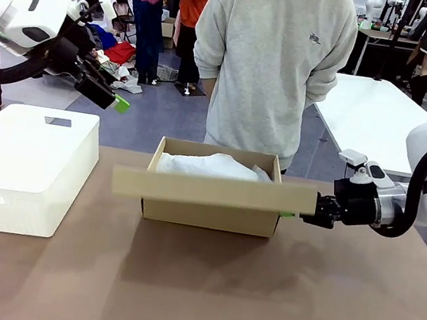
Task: Pack the shoes into the box.
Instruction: Close the Shoes Box.
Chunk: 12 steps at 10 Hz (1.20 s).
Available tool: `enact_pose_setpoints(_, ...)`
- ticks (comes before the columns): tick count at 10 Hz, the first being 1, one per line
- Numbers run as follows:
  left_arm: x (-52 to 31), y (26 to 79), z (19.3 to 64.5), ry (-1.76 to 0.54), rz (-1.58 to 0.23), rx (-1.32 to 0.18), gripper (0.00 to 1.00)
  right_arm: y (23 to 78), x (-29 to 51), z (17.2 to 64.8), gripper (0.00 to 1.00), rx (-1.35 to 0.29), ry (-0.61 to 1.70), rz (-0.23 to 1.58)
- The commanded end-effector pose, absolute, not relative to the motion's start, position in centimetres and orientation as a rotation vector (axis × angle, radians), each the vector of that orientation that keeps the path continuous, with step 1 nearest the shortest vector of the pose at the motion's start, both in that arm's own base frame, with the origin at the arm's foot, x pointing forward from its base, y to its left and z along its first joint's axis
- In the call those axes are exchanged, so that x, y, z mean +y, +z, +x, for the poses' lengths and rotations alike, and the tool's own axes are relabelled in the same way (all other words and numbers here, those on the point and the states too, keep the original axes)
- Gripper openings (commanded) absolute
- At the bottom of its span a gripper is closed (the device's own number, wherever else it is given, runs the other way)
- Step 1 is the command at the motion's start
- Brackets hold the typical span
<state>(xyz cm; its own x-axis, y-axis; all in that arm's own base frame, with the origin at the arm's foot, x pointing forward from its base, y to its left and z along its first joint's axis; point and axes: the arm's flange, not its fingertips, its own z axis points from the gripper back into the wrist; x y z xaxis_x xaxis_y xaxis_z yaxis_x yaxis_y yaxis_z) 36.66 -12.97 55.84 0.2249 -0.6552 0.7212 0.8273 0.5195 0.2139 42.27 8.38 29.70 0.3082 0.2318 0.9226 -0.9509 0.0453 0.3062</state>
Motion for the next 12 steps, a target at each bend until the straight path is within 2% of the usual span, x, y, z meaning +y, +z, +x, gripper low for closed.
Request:
enact_pose_setpoints(1, -12.9, 55.8, 36.7, -1.036, -0.247, -0.866, 1.0, 31.2, 8.9, 42.9, 0.0, -0.88, 1.032, 1.144)
enact_pose_setpoints(7, -12.9, 55.8, 36.7, -1.036, -0.247, -0.866, 1.0, 33.9, 10.3, 46.0, 0.0, -0.981, 1.031, 0.969)
enact_pose_setpoints(12, -12.9, 55.8, 36.7, -1.036, -0.247, -0.866, 1.0, 37.2, 11.0, 46.7, 0.0, -0.966, 1.105, 0.906)
